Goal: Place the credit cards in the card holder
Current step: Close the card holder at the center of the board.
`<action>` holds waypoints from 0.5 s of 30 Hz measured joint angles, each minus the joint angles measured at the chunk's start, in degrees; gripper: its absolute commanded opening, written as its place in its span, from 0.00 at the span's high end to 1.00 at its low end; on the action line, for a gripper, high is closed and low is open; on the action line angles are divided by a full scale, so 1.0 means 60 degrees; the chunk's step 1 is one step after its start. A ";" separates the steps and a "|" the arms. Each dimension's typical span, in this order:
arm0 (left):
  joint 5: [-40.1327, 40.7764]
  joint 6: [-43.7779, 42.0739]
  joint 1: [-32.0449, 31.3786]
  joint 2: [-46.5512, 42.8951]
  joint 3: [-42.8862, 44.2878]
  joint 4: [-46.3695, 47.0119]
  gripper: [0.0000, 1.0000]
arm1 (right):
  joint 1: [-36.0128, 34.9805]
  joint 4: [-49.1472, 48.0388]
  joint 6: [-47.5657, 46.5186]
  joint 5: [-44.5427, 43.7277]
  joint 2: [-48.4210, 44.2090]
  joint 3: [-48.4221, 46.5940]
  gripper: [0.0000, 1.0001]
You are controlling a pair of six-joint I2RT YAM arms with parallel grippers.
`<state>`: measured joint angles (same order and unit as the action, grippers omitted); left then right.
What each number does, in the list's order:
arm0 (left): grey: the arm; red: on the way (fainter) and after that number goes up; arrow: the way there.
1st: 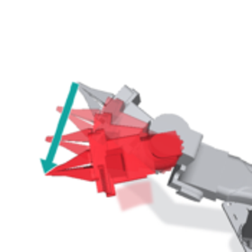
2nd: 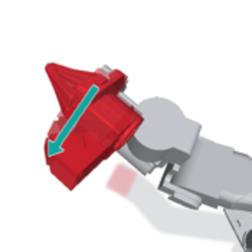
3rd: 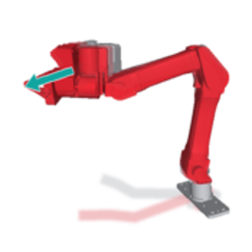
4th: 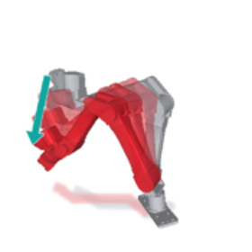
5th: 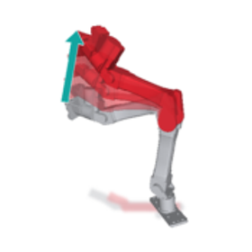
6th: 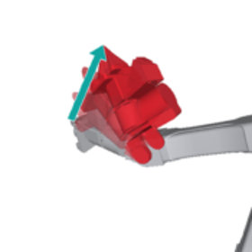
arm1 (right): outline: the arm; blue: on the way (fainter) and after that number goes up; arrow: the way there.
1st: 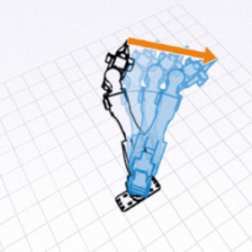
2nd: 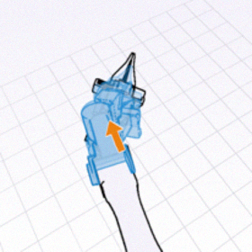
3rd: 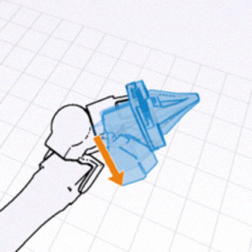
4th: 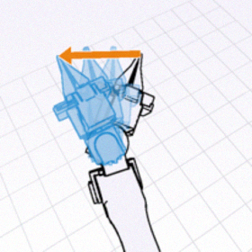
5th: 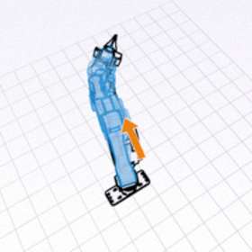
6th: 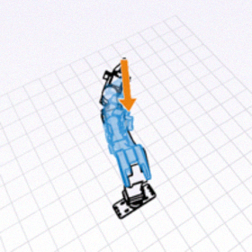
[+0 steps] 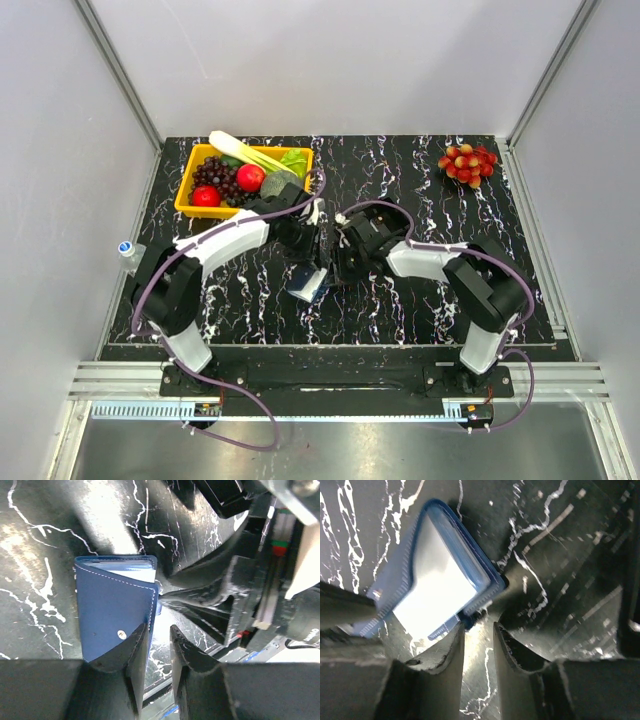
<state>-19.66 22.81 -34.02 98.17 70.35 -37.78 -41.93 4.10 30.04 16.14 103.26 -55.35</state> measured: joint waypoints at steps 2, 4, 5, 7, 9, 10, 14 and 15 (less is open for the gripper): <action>0.0229 0.0106 0.0004 -0.0197 -0.0102 0.0095 0.65 | 0.0000 0.0033 -0.0007 -0.0244 -0.0353 0.0324 0.64; 0.0474 0.0222 0.0033 -0.0659 -0.0372 0.0215 0.58 | 0.0000 0.0033 -0.0142 -0.0331 -0.0710 0.0630 0.62; 0.0612 0.0313 0.0036 -0.0998 -0.0543 0.0306 0.58 | 0.0000 0.0036 -0.0288 -0.0331 -0.0936 0.0776 0.60; 0.0841 0.0455 0.0062 -0.1614 -0.0718 0.0317 0.56 | 0.0000 -0.0025 -0.0576 -0.0310 -0.1195 0.0885 0.57; 0.0943 0.0510 0.0066 -0.2058 -0.0739 0.0397 0.50 | 0.0000 -0.0328 -0.0958 -0.0259 -0.1366 0.0976 0.55; 0.0922 0.0546 0.0066 -0.2222 -0.0783 0.0565 0.50 | 0.0000 -0.0514 -0.1169 -0.0251 -0.1417 0.1035 0.55; 0.0488 0.0780 0.0058 -0.2473 -0.1122 0.1257 0.46 | 0.0000 -0.1322 -0.2014 -0.0164 -0.1534 0.1486 0.53; 0.0404 0.0831 0.0055 -0.2473 -0.1271 0.1446 0.47 | 0.0000 -0.1446 -0.2226 -0.0160 -0.1552 0.1596 0.53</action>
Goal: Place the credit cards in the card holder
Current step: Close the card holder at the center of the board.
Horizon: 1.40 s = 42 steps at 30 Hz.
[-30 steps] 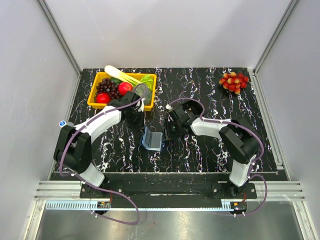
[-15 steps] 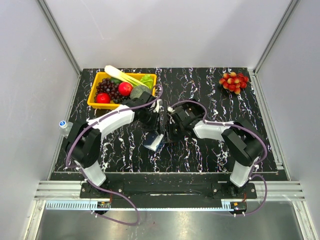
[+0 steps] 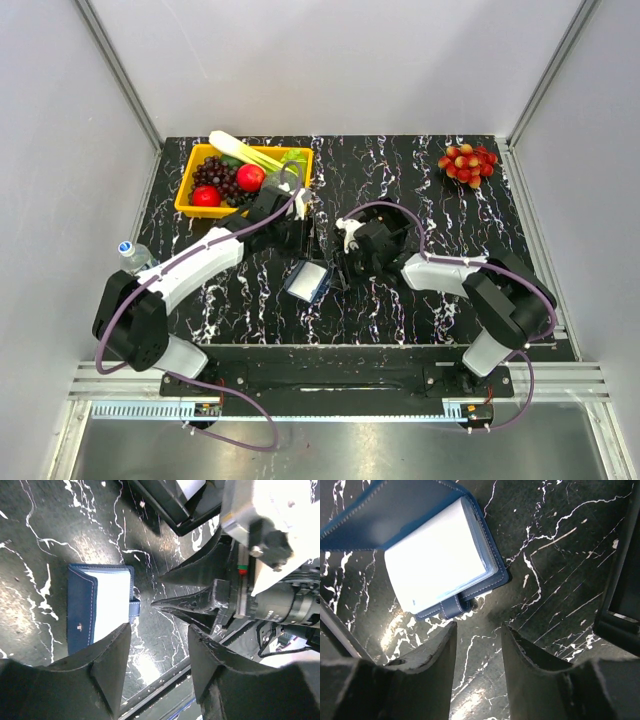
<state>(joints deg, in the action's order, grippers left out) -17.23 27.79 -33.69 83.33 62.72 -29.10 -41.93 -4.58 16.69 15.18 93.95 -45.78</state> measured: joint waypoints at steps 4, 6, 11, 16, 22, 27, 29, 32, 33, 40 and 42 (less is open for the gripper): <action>-0.0219 0.0215 0.0015 0.0000 -0.0776 0.0459 0.53 | 0.0000 -0.0164 -0.0637 -0.0007 -0.0066 0.0160 0.53; -0.0266 0.0375 0.0022 -0.0044 -0.1213 0.0678 0.51 | 0.0000 -0.0270 -0.0812 0.0000 -0.0127 0.0197 0.53; -0.0018 0.0612 0.0069 -0.1643 -0.2157 0.0918 0.36 | 0.0000 -0.0696 -0.1140 0.0051 -0.0219 0.0412 0.51; 0.1745 0.0667 0.0240 -0.3927 -0.2142 0.1239 0.35 | 0.0000 -0.1741 -0.1869 0.0317 -0.0248 0.1264 0.51; 0.2397 0.0703 0.1552 -0.3038 -0.2714 0.2087 0.44 | -0.0007 -0.3475 -0.2798 0.0696 -0.0153 0.2098 0.51; 0.1909 0.0783 0.1650 -0.1359 -0.3654 0.2561 0.53 | -0.0073 -0.4590 -0.3395 0.0863 0.0146 0.2124 0.51; 0.1592 0.0849 0.1643 -0.1300 -0.4025 0.2758 0.54 | -0.0175 -0.4892 -0.3592 0.0892 0.0291 0.2116 0.51; 0.1235 0.0889 0.1632 -0.1304 -0.4229 0.3242 0.55 | -0.0346 -0.5140 -0.3774 0.0914 0.0539 0.2113 0.52; 0.1100 0.0903 0.1632 -0.1315 -0.4299 0.3468 0.55 | -0.0397 -0.5169 -0.3821 0.0918 0.0608 0.2106 0.52; 0.0393 0.0907 0.1592 -0.1351 -0.4728 0.4317 0.62 | -0.0820 -0.5530 -0.4109 0.0914 0.1060 0.1985 0.52; 0.0266 0.0841 0.1534 -0.1231 -0.4725 0.4401 0.64 | -0.0860 -0.5555 -0.4164 0.0892 0.1126 0.1916 0.52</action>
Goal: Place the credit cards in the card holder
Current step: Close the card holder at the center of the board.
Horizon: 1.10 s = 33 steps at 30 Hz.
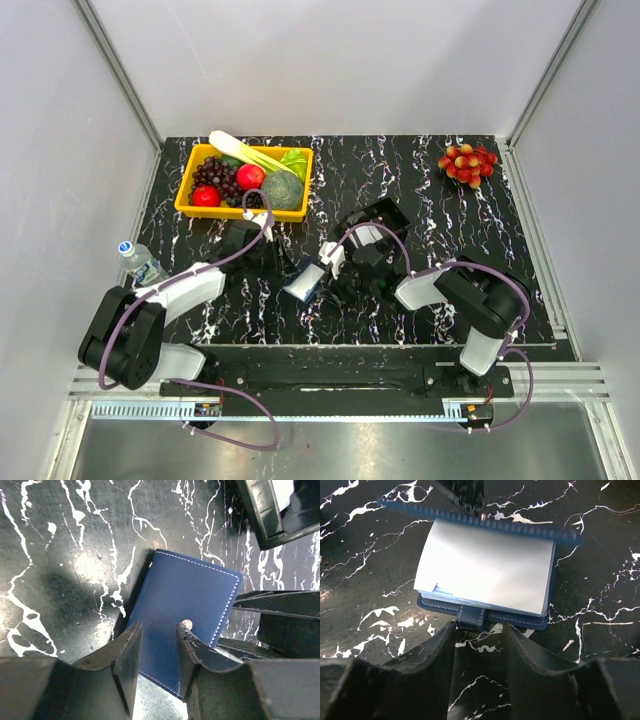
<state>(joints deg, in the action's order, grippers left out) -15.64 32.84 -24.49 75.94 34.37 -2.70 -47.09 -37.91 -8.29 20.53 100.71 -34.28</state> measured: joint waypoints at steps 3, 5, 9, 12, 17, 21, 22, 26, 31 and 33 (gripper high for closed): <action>-0.0040 -0.0146 -0.0240 0.0386 0.0000 0.0113 0.68 | -0.0036 -0.0025 -0.0087 -0.0051 0.0015 0.0000 0.52; -0.0029 -0.0215 -0.0463 0.0710 0.0004 0.0131 0.70 | -0.0098 -0.0033 -0.0146 -0.0164 0.0015 0.0000 0.52; 0.0131 -0.0255 -0.0841 0.1140 0.0175 0.0142 0.72 | -0.0299 -0.0066 -0.0233 -0.0572 0.0015 0.0000 0.51; 0.0306 -0.0248 -0.0984 0.1279 0.0277 0.0142 0.73 | -0.0397 -0.0073 -0.0259 -0.0831 0.0015 0.0000 0.54; 0.0477 -0.0208 -0.1009 0.1333 0.0277 0.0262 0.74 | -0.0466 -0.0102 -0.0321 -0.1086 0.0051 -0.0022 0.80; 0.0601 -0.0208 -0.1016 0.1381 0.0277 0.0397 0.76 | -0.0477 -0.0211 -0.0342 -0.1191 0.0080 -0.0018 0.91; 0.0634 -0.0204 -0.1020 0.1388 0.0277 0.0408 0.77 | -0.0477 -0.0277 -0.0324 -0.1235 0.0076 0.0015 0.93; 0.0820 0.0015 -0.1075 0.1479 0.0306 0.0492 0.82 | -0.0503 -0.1249 -0.0131 -0.1337 -0.0095 0.0685 0.98; 0.0936 0.0495 -0.1151 0.1701 0.0448 0.0594 0.83 | -0.0576 -0.2430 0.0404 -0.1260 -0.0958 0.1774 1.00; 0.1071 0.0576 -0.1129 0.1785 0.0499 0.0630 0.83 | -0.0579 -0.2579 0.0590 -0.1209 -0.1202 0.1851 1.00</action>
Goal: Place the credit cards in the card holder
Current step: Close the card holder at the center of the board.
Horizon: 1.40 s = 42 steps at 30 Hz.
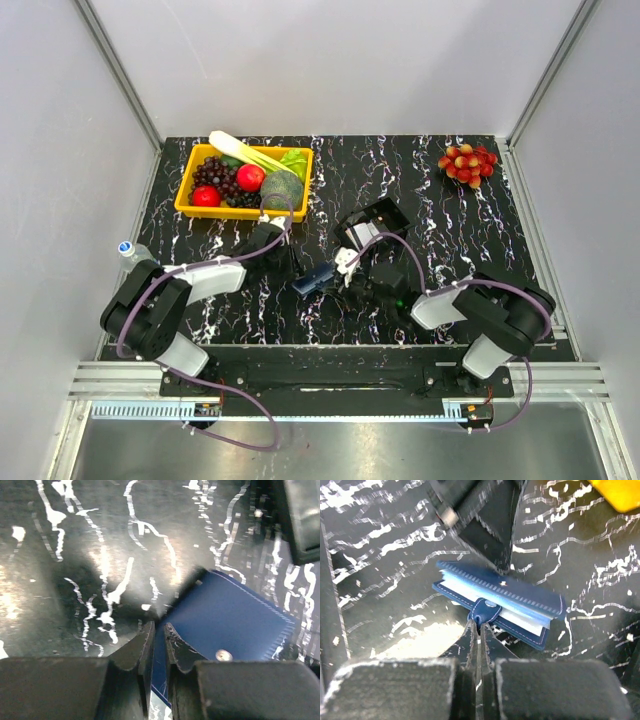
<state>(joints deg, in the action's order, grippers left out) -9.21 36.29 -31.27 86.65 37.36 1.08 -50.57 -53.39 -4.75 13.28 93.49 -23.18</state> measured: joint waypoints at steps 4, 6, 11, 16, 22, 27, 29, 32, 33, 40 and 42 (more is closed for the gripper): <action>0.0291 0.0113 0.0087 0.0331 0.0073 -0.0058 0.83 | -0.0073 -0.0441 0.0222 0.0160 -0.0539 0.0182 1.00; 0.0302 0.0153 0.0091 0.0404 0.0138 -0.0051 0.84 | -0.0138 -0.0663 0.0262 0.0215 -0.0688 0.0262 1.00; 0.0302 0.0211 0.0091 0.0528 0.0215 0.0058 0.86 | -0.0259 -0.1399 0.0266 0.0233 -0.0718 0.0568 0.94; 0.0277 0.0080 0.0066 0.0532 0.0215 0.0095 0.90 | -0.0357 -0.2178 0.0273 0.0073 -0.0280 0.0616 0.87; -0.0015 -0.0306 -0.0342 0.0331 -0.0091 0.0401 0.94 | -0.0703 -0.2761 0.0266 -0.0769 0.0342 0.0474 0.87; -0.0477 -0.0415 -0.0532 0.0011 -0.0532 0.0594 0.96 | -0.0907 -0.3228 0.0229 -0.1490 0.0543 0.0474 0.75; -0.0637 -0.0481 -0.0612 -0.0062 -0.0645 0.0637 0.96 | -0.0943 -0.3300 0.0240 -0.1727 0.0546 0.0484 0.64; -0.0845 -0.0572 -0.0754 -0.0113 -0.0718 0.0667 0.96 | -0.0947 -0.3147 0.0310 -0.1891 0.0546 0.0488 0.60; -0.0903 -0.0590 -0.0798 -0.0113 -0.0718 0.0667 0.96 | -0.0947 -0.2947 0.0321 -0.1894 0.0528 0.0488 0.60; -0.1038 -0.0699 -0.1133 -0.0113 -0.0718 0.0667 0.97 | -0.0951 -0.0692 0.0823 -0.2488 -0.0729 0.0488 0.57; -0.1035 -0.0678 -0.1231 -0.0109 -0.0718 0.0670 0.96 | -0.0951 -0.0251 0.0976 -0.2721 -0.1268 0.0495 0.63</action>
<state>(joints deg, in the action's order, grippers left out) -15.42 32.23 -38.65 86.00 33.06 5.10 -56.27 -54.89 1.10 -3.05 85.89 -20.21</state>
